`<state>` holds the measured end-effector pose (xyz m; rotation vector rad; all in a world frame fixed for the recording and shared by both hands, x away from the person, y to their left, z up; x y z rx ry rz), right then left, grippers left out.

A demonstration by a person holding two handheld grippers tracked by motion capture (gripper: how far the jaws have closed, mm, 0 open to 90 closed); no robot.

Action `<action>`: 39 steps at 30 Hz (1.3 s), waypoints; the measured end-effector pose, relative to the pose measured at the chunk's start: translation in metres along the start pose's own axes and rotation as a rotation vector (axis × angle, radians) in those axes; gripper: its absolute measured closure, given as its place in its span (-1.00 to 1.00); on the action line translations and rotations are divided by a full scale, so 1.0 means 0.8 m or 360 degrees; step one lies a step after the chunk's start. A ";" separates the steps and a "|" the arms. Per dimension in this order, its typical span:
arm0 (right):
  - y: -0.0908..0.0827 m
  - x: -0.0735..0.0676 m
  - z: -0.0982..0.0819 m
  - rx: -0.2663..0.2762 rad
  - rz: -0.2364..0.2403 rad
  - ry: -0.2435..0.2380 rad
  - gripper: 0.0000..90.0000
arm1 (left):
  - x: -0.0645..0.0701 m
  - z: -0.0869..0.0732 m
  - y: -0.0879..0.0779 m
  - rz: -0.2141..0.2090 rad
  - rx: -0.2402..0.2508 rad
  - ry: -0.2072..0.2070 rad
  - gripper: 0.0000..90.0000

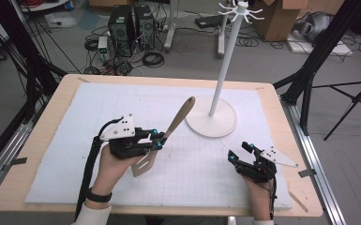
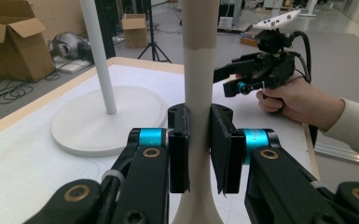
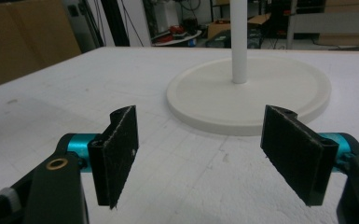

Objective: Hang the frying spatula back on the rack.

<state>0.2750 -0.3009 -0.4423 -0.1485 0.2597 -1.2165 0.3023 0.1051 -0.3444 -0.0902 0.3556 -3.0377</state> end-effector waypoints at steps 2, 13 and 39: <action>-0.003 0.000 0.005 0.0020 0.0029 0.0021 -0.38 | -0.001 0.000 0.002 -0.0005 -0.0001 -0.0006 0.73; -0.033 -0.050 0.080 0.0250 0.0327 0.0090 -0.30 | -0.004 0.000 0.019 0.0022 0.0022 0.0009 0.73; -0.012 -0.135 0.139 0.0266 0.0442 -0.0031 -0.32 | 0.004 0.002 0.041 0.0064 0.0067 0.0049 0.73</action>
Point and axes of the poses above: each handheld gripper's, and its own axes: y roughly forward along the jaws, z roughly out of its top, x roughly to its right, the point moved 1 cm from there along y, roughly forward along the jaws, and after that the axes turned 15 degrees about -z, right-handed, at the moved point
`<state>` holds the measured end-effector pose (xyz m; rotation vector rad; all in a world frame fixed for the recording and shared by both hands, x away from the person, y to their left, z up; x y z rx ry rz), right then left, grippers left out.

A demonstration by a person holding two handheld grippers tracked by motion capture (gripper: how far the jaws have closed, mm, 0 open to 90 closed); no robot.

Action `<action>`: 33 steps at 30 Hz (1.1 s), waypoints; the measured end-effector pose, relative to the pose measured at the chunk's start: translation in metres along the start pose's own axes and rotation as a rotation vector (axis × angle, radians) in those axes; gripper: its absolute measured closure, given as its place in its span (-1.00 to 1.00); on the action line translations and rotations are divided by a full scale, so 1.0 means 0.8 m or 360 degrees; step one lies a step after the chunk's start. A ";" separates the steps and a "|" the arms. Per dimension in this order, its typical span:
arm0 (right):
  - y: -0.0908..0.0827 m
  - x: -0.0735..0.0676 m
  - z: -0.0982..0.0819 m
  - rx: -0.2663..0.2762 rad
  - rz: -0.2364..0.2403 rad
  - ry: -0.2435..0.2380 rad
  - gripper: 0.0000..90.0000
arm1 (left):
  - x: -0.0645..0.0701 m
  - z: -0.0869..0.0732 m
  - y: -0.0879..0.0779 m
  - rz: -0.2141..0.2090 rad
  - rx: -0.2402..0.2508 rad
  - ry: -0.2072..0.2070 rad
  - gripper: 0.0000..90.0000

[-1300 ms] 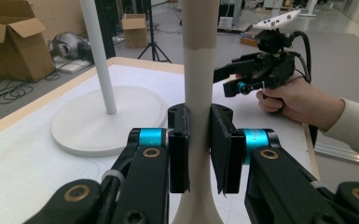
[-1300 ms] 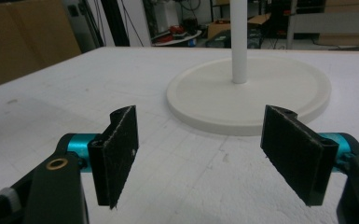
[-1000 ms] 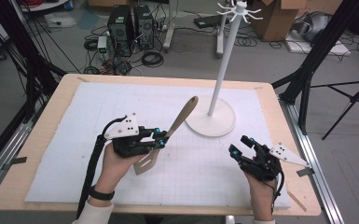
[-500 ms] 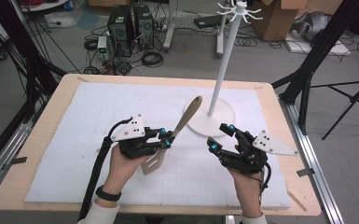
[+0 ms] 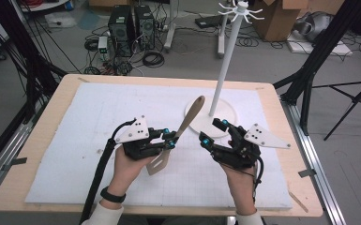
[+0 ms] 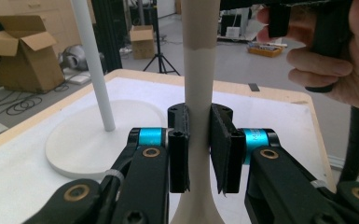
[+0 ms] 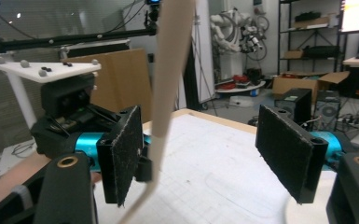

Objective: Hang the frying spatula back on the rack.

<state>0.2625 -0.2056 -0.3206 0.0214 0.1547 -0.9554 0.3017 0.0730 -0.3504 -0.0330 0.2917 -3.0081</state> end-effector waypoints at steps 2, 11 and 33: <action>0.007 -0.010 0.004 -0.0009 0.0006 -0.0024 -0.32 | 0.001 0.000 0.002 0.0000 0.0014 0.0006 0.73; 0.029 -0.031 0.015 -0.0053 -0.0036 -0.0032 -0.25 | 0.010 0.002 0.012 0.0018 0.0038 0.0037 0.73; 0.040 -0.037 0.018 -0.0075 0.0040 0.0004 0.65 | 0.012 0.004 0.016 0.0025 0.0026 0.0063 0.69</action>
Point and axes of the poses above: each handheld gripper's, and its own axes: y roughly forward along the jaws, z roughly out of its top, x roughly to its right, the point moved 1 cm from there along y, roughly forward along the jaws, and after that the axes turned 15 degrees about -z, right-handed, at the moved point
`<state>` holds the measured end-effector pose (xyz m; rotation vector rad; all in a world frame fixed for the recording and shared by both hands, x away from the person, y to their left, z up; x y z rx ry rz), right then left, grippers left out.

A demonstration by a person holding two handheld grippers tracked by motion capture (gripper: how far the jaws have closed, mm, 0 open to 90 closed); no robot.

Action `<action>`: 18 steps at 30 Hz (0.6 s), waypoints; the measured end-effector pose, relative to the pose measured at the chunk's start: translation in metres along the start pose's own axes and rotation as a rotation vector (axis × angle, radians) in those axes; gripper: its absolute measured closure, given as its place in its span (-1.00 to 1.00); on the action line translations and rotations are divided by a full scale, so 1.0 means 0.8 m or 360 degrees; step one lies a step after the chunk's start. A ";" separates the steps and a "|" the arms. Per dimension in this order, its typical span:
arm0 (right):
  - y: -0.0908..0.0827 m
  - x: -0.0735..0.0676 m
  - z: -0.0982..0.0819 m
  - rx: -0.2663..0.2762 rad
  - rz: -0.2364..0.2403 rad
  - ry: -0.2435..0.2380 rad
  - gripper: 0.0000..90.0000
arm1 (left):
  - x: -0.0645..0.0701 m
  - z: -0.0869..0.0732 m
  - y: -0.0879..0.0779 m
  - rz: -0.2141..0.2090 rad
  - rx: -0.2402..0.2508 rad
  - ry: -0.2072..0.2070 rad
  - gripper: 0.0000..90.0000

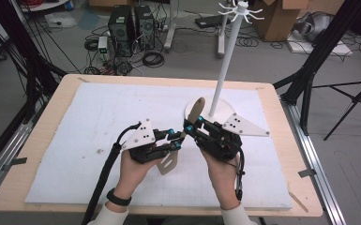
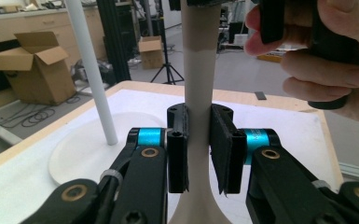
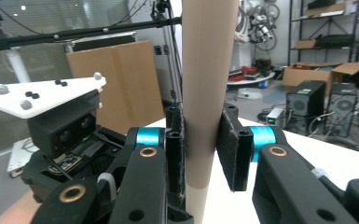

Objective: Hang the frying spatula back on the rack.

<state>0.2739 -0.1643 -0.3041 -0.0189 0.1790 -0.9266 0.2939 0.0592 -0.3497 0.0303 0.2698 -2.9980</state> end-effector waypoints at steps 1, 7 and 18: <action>0.000 0.001 0.000 -0.0001 0.0011 0.0007 0.65 | 0.000 0.001 0.000 -0.0017 -0.0001 0.0000 0.66; -0.003 0.011 0.007 0.0021 0.0116 0.0000 0.66 | -0.006 0.006 -0.012 -0.0112 0.0028 -0.0026 0.22; -0.011 0.016 0.024 0.0014 0.0575 -0.0056 0.66 | -0.016 0.020 -0.031 -0.0603 0.0152 -0.0017 -0.11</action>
Point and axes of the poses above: each handheld gripper's, and its own axes: y roughly forward along the jaws, z roughly out of its top, x roughly to its right, the point moved 1 cm from there along y, roughly forward along the jaws, and after that the axes turned 15 degrees about -z, right-handed, at the moved point
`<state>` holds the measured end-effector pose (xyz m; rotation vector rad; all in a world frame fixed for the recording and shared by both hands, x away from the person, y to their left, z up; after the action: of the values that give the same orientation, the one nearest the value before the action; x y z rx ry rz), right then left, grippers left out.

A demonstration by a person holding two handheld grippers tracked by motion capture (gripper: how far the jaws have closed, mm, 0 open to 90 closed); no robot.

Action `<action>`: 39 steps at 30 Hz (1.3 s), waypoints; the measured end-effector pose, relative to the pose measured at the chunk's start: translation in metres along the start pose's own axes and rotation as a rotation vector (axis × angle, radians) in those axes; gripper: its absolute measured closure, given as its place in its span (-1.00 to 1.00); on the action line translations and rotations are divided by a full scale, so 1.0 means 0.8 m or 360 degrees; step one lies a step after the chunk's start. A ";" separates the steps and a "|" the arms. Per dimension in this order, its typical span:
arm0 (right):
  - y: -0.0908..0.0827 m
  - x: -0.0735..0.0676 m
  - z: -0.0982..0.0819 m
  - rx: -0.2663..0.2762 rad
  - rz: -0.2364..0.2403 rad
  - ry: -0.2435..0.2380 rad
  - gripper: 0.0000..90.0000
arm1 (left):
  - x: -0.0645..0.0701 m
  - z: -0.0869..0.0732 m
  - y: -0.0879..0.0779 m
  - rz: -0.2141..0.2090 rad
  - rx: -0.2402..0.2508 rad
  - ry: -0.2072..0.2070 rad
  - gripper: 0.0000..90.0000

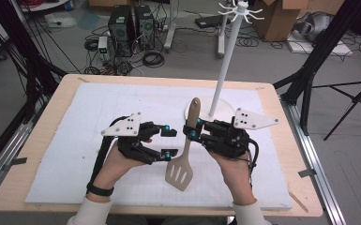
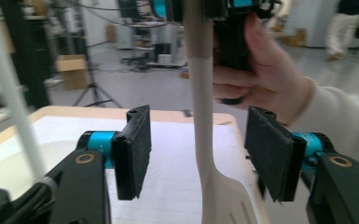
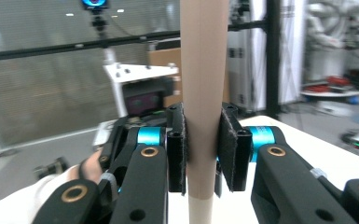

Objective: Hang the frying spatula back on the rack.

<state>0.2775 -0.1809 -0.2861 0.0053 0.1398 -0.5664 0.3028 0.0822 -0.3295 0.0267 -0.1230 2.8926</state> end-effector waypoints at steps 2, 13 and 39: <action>0.000 -0.001 0.003 -0.0002 0.0066 -0.0028 0.66 | 0.001 0.004 0.003 -0.0094 0.0003 0.0010 -0.11; -0.001 -0.006 0.010 -0.0042 0.0294 -0.0092 0.66 | -0.003 0.017 0.025 -0.0215 -0.0050 0.0048 0.02; -0.009 -0.010 0.011 -0.0015 0.0285 -0.0195 0.64 | -0.004 0.019 0.037 -0.0196 -0.0020 0.0120 0.74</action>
<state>0.2678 -0.1831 -0.2764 -0.0256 0.0224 -0.3862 0.2984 0.0515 -0.3166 -0.0746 -0.1213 2.7656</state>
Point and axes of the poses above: each handheld gripper's, and its own axes: y roughly forward along the jaws, z roughly out of its top, x roughly to its right, the point moved 1 cm from there along y, roughly forward along the jaws, and after that the axes turned 15 degrees about -z, right-handed, at the moved point
